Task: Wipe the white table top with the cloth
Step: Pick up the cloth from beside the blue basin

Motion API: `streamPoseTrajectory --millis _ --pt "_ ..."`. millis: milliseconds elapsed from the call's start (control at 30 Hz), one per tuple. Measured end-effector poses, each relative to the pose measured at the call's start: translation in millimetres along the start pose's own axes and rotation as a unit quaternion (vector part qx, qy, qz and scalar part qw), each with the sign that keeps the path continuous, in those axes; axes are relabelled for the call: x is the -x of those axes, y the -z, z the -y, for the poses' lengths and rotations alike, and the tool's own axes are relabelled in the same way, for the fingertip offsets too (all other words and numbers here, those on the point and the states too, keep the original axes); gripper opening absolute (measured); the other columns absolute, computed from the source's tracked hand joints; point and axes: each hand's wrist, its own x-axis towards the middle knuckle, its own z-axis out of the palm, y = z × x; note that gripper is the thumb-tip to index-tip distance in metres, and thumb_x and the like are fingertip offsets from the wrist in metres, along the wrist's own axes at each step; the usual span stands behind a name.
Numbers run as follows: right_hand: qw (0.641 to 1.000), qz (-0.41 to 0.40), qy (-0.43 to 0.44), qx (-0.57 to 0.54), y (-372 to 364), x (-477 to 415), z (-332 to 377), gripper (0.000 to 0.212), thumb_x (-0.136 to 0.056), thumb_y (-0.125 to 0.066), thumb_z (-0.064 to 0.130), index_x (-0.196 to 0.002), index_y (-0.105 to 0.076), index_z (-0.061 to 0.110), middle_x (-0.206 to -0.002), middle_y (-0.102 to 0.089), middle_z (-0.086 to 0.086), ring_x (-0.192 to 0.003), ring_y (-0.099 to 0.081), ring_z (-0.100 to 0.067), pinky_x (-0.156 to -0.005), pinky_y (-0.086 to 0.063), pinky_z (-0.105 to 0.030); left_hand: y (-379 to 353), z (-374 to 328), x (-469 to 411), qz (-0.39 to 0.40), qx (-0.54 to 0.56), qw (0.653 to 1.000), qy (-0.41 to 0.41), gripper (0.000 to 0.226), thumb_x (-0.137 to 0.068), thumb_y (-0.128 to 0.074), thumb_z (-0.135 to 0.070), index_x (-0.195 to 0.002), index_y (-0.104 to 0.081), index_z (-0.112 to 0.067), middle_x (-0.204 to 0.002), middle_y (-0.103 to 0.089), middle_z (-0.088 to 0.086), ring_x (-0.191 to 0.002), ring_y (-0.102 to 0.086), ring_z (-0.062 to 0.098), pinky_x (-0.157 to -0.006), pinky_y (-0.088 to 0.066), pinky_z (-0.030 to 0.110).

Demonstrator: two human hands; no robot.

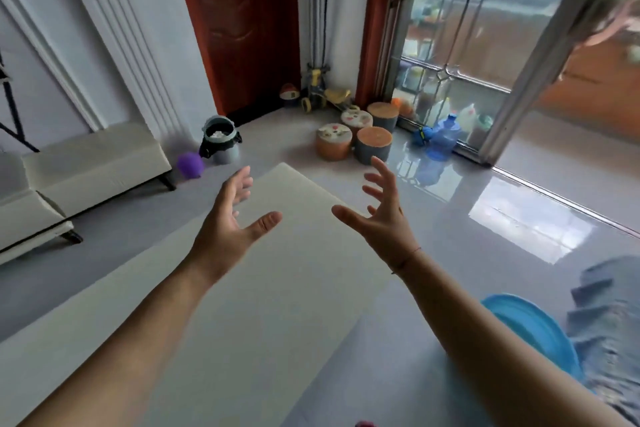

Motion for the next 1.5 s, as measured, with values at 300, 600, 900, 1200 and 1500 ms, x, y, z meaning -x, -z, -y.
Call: streamPoseTrajectory --millis 300,600,900,1200,1500 --pt "0.987 -0.15 -0.053 0.023 133 46 -54 0.093 -0.069 -0.08 0.031 -0.141 -0.022 0.038 -0.137 -0.037 0.0 -0.12 -0.044 -0.013 -0.082 -0.037 -0.013 -150 -28 -32 0.153 0.018 0.988 -0.03 0.081 -0.071 -0.069 -0.047 -0.139 -0.025 -0.042 -0.14 -0.04 -0.009 -0.127 -0.04 0.008 -0.109 -0.032 0.038" --pt "0.961 -0.241 -0.126 0.05 277 106 -121 0.091 -0.07 -0.081 0.019 -0.141 -0.025 0.032 -0.135 -0.038 -0.001 -0.118 -0.046 -0.015 -0.089 -0.043 -0.023 -323 -52 -31 0.245 0.015 0.969 -0.017 0.088 -0.067 -0.068 -0.053 -0.142 -0.024 -0.039 -0.143 -0.039 -0.006 -0.126 -0.041 0.009 -0.103 -0.034 0.033" --pt "0.925 -0.315 -0.209 0.042 367 154 -191 0.087 -0.072 -0.079 0.01 -0.138 -0.027 0.032 -0.13 -0.04 -0.003 -0.117 -0.047 -0.021 -0.095 -0.046 -0.034 -464 -34 -12 0.333 0.016 0.942 0.022 0.089 -0.065 -0.071 -0.052 -0.142 -0.027 -0.038 -0.14 -0.042 -0.006 -0.124 -0.044 0.009 -0.105 -0.036 0.037" --pt "0.881 -0.389 -0.269 0.022 398 163 -240 0.088 -0.072 -0.08 0.014 -0.139 -0.025 0.032 -0.134 -0.037 -0.006 -0.121 -0.043 -0.022 -0.102 -0.043 -0.045 -563 -9 -25 0.428 -0.007 0.904 0.017 0.089 -0.065 -0.068 -0.055 -0.142 -0.028 -0.034 -0.14 -0.042 -0.002 -0.123 -0.045 0.013 -0.1 -0.038 0.034" --pt "0.835 -0.452 -0.313 -0.008 408 176 -309 0.081 -0.073 -0.079 0.019 -0.135 -0.03 0.037 -0.129 -0.04 -0.001 -0.119 -0.045 -0.017 -0.098 -0.046 -0.05 -639 42 -37 0.49 -0.017 0.871 0.035 0.081 -0.071 -0.072 -0.049 -0.139 -0.029 -0.037 -0.132 -0.043 -0.01 -0.117 -0.047 0.009 -0.083 -0.037 0.015"
